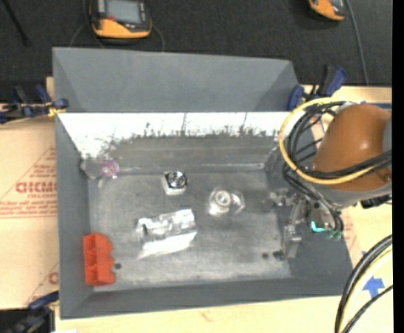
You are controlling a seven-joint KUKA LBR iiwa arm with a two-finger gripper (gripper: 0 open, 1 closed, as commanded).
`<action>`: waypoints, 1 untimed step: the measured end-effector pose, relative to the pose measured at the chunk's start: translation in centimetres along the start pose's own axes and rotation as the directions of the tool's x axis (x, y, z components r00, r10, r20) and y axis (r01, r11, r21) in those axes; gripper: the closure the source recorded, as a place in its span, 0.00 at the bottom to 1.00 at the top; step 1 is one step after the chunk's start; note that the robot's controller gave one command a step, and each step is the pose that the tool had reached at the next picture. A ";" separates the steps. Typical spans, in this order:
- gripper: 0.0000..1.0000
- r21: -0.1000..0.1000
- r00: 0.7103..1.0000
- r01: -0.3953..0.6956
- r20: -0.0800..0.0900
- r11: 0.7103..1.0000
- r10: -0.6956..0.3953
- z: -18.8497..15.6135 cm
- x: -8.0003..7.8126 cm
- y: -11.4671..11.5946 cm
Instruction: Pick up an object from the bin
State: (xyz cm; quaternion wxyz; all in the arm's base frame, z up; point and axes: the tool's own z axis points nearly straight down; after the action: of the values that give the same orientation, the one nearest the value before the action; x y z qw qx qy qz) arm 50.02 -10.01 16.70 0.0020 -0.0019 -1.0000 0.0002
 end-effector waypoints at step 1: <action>0.00 -0.002 0.994 0.107 0.006 0.994 -0.107 8.4 -5.8 6.8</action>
Offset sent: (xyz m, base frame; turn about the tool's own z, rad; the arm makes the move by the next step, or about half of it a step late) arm 0.0562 0.0645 -0.0811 -0.0996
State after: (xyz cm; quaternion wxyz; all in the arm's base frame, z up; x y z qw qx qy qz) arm 55.79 -3.27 8.26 -0.0012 0.0516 -0.9987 -0.0009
